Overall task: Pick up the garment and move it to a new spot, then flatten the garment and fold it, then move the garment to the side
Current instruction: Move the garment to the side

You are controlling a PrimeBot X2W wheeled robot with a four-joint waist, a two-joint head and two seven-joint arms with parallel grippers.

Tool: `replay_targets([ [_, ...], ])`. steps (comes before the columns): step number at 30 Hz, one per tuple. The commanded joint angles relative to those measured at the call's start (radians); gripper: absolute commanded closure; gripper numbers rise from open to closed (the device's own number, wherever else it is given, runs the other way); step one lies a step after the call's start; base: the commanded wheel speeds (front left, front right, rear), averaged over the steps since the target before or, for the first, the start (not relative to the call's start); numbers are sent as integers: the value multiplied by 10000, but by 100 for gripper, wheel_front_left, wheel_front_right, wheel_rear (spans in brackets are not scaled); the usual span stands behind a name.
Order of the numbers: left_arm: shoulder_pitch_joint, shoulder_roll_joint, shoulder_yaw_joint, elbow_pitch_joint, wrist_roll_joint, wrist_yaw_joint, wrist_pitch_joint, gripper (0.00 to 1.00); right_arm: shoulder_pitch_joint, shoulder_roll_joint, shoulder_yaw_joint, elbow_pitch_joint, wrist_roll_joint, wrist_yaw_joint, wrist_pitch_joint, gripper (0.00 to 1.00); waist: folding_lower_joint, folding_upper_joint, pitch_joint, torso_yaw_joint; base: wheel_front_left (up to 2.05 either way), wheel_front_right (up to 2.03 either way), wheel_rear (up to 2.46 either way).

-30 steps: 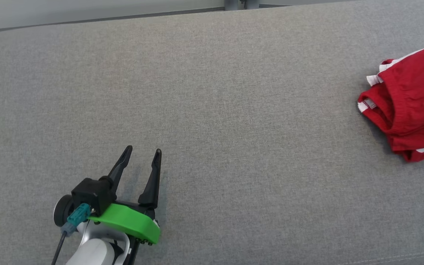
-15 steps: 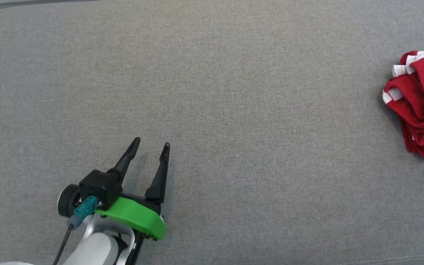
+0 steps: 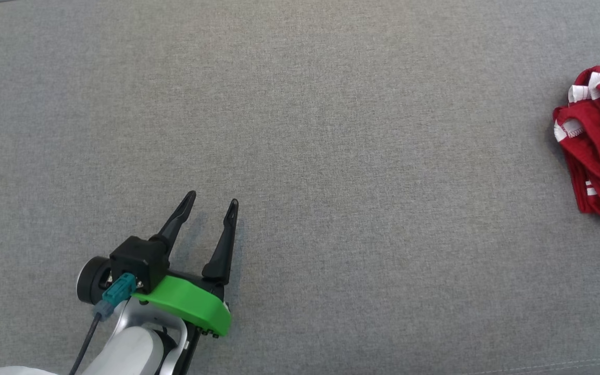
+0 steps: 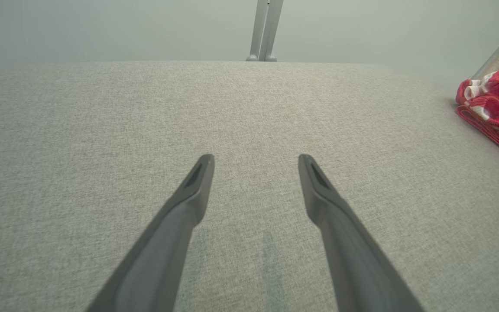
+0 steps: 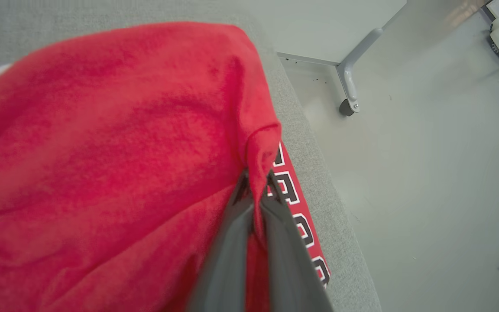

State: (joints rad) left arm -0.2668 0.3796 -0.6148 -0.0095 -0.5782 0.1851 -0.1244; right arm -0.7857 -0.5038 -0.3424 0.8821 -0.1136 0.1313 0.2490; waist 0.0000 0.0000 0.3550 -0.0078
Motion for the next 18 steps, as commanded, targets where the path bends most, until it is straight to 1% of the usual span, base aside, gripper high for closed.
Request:
replay_targets([
  [1,-144,75,28,-29,67,78,-3,0,-100,32,-114,42,-253,-14,-220,39,0,0,11,-12,0,0,0],
  [2,-145,76,28,-35,62,83,3,0,-132,83,-120,63,-406,-12,-345,0,0,0,15,-20,0,0,0],
  [6,-140,91,0,-32,51,104,24,0,-216,170,-388,250,-757,-14,-584,0,0,0,3,-83,0,0,0],
  [12,-73,68,-21,39,-34,135,-20,0,-222,198,-792,475,-1195,-12,-657,0,0,0,-132,-210,0,0,0],
  [15,-29,49,-23,59,-81,111,-59,0,-330,243,-777,461,-1280,-12,-753,0,0,0,-215,-280,0,0,0],
  [18,21,38,-17,110,-133,93,-118,0,-595,468,-510,357,-1176,-12,-1006,0,0,0,-383,-393,0,0,0],
])
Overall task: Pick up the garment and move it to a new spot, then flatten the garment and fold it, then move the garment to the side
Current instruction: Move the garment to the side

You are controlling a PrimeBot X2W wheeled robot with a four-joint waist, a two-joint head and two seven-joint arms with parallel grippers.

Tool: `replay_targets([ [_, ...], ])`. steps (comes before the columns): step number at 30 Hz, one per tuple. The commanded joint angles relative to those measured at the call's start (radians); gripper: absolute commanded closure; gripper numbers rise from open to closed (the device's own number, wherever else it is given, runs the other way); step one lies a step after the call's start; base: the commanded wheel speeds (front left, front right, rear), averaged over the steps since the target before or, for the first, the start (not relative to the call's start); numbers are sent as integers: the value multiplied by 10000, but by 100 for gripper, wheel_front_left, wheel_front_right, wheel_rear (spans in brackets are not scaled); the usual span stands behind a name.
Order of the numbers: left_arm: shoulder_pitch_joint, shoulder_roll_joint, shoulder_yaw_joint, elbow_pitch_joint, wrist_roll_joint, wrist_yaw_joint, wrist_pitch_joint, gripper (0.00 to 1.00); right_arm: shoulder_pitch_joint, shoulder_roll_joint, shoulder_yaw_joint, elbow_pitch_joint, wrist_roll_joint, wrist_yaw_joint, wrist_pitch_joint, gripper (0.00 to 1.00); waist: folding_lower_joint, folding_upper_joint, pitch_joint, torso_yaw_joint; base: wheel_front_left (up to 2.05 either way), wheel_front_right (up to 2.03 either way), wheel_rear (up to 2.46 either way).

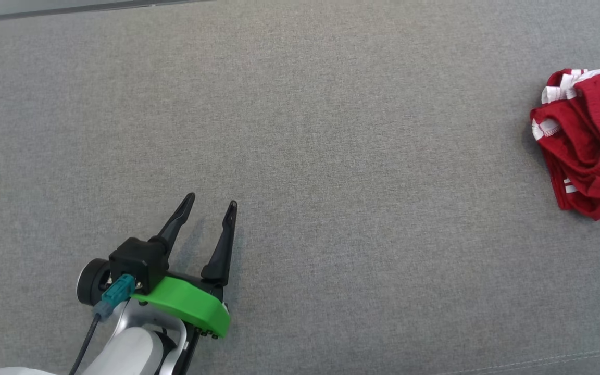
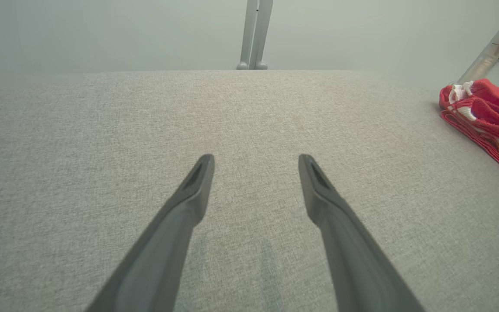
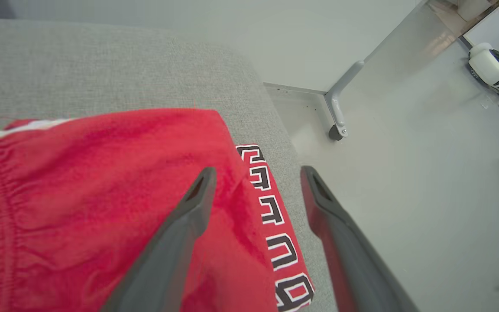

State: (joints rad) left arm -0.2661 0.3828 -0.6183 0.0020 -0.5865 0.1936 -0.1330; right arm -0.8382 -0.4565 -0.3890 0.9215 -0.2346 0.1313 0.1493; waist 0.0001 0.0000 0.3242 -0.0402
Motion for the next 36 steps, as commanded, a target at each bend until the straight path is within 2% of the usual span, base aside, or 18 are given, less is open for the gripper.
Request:
replay_targets([
  [1,27,0,34,17,-64,1,-22,0,-135,86,86,-54,138,-12,-110,0,-1,0,-142,-104,0,0,0],
  [11,194,0,545,250,-415,129,-550,0,-638,659,2548,-587,1931,-14,-1246,0,-1,0,-1044,-238,0,0,0],
  [16,477,-42,1091,476,-781,220,-930,0,-97,1049,4061,-1522,3303,-12,-1666,0,-1,0,-1703,-182,0,0,0],
  [20,778,-63,1457,624,-982,265,-1100,0,549,1379,4784,-2423,4026,-14,-1780,0,-1,0,-2120,-116,0,0,0],
  [27,1409,-79,1983,745,-1219,221,-1242,0,2142,2094,4920,-4413,4341,-12,-1761,0,-1,0,-2700,67,0,0,0],
  [31,1789,-92,2260,682,-1252,241,-1297,0,3225,2488,4605,-5630,3816,-12,-1658,0,-1,0,-2889,195,0,0,0],
  [36,2198,-129,2487,596,-1080,269,-1327,0,4601,3352,4219,-7053,2977,-15,-1571,0,-1,0,-3018,329,0,0,0],
])
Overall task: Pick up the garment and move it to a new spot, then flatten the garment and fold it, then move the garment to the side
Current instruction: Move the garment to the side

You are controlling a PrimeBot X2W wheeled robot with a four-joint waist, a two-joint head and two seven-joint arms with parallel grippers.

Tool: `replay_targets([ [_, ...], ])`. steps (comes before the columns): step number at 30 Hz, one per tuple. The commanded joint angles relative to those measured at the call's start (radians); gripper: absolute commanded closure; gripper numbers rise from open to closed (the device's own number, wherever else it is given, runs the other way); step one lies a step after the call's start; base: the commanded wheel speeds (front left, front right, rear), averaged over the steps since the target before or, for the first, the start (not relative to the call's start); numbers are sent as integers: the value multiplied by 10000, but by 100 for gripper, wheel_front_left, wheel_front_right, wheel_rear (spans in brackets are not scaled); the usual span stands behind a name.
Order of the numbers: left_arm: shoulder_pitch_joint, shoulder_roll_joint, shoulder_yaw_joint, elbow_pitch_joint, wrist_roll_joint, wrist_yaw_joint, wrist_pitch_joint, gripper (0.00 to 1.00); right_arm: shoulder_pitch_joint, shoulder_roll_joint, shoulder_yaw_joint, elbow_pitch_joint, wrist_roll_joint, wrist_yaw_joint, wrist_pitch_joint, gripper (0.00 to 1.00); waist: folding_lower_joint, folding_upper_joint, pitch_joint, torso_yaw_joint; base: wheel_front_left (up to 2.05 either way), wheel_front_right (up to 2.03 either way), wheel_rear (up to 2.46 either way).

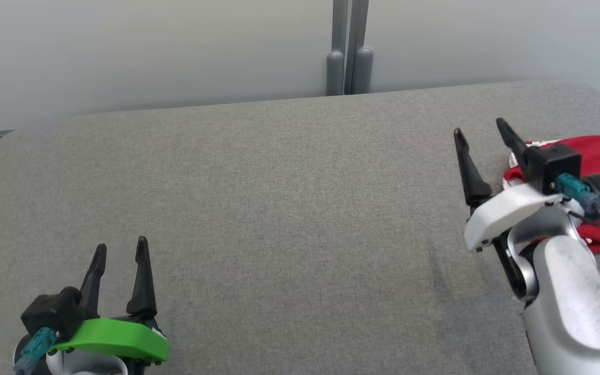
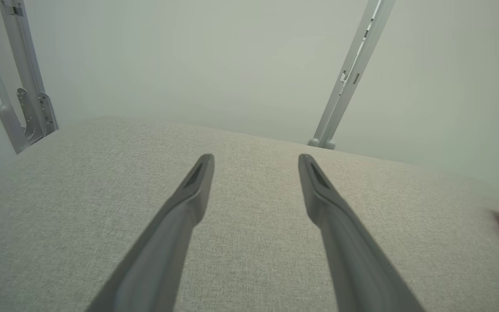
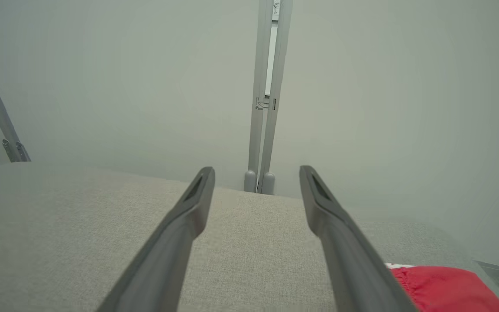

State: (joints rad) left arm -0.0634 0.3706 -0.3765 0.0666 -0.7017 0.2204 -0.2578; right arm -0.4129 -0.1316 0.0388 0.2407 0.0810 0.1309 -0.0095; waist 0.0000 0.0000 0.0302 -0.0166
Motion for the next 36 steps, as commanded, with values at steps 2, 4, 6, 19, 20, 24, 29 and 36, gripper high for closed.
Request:
replay_targets([
  [2,318,-62,104,-82,105,-54,-85,0,864,371,-121,-682,-315,-10,32,0,0,0,-112,149,0,0,0],
  [4,384,-76,116,-82,138,-80,-88,0,1121,485,-138,-870,-347,-10,30,0,0,0,-127,180,0,0,0],
  [6,490,-80,152,-72,214,-85,-80,0,1579,663,-195,-1197,-351,-10,17,0,0,0,-158,232,0,0,0],
  [19,969,-186,209,-72,353,-173,-76,0,3561,803,-302,-2388,339,-8,-379,0,0,0,-259,350,0,0,0],
  [20,966,-196,200,-57,375,-175,-77,0,3614,803,-293,-2421,369,-8,-396,0,0,0,-252,349,0,0,0],
  [24,913,-224,160,35,448,-193,-76,0,3740,802,-112,-2461,483,-8,-380,0,0,0,-262,344,0,0,0],
  [29,881,-243,135,108,533,-181,-75,0,3817,801,-72,-2406,451,-8,-376,0,0,0,-344,355,0,0,0],
  [36,772,-307,264,-52,687,-207,-68,0,3819,802,-84,-2208,422,-8,-387,0,0,0,-394,428,0,0,0],
])
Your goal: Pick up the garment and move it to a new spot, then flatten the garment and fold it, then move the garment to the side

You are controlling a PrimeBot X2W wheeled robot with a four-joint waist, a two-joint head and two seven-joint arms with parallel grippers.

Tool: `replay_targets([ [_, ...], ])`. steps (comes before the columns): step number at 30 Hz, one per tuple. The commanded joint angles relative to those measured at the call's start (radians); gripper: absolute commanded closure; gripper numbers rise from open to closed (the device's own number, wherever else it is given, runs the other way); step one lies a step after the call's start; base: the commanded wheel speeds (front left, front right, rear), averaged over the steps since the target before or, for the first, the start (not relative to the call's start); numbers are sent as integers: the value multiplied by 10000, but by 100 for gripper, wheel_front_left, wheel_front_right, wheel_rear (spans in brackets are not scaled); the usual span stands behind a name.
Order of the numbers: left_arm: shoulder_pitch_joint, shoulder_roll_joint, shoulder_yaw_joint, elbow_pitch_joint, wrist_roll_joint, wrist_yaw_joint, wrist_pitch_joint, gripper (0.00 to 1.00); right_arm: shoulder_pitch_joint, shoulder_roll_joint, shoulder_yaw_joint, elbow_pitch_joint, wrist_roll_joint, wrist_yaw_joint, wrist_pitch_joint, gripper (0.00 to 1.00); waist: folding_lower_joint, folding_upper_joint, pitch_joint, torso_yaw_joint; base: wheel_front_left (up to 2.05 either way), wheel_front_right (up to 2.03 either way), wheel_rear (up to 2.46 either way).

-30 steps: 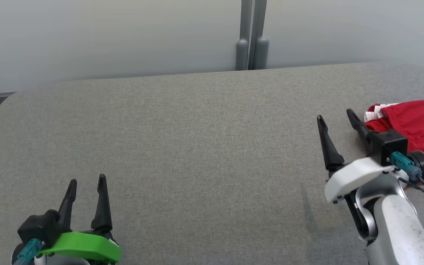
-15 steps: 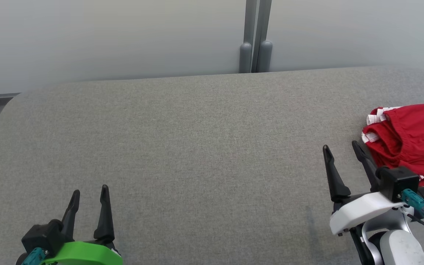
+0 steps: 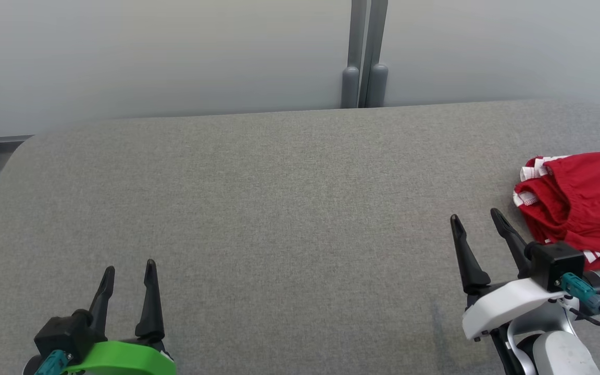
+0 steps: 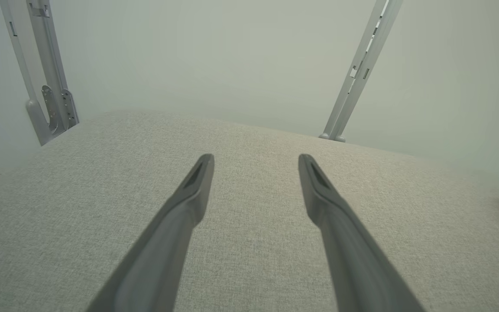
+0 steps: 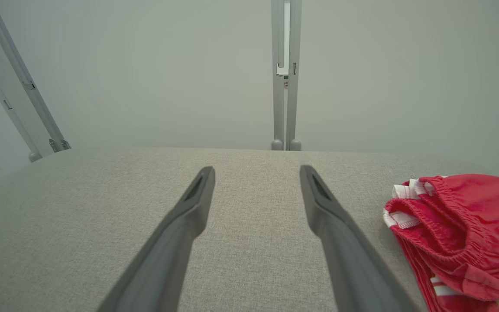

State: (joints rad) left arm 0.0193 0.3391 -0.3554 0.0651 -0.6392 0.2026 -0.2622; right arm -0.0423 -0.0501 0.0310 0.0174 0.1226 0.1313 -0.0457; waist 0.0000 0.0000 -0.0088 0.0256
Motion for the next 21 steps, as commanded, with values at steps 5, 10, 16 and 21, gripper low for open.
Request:
replay_targets([
  [5,-4,-68,116,-84,119,-105,-25,0,100,-13,33,147,72,-12,-93,0,0,0,-27,18,0,0,0],
  [10,-150,-105,102,-7,124,-183,-25,0,83,-13,22,294,69,-12,-120,0,0,0,-50,4,0,0,0],
  [16,-254,-147,95,75,105,-268,-24,0,55,-13,42,398,114,-12,-166,0,0,0,-76,-35,0,0,0],
  [21,-362,-82,42,227,157,-303,-13,0,37,-12,24,439,115,-12,-152,0,0,0,-84,-45,0,0,0],
])
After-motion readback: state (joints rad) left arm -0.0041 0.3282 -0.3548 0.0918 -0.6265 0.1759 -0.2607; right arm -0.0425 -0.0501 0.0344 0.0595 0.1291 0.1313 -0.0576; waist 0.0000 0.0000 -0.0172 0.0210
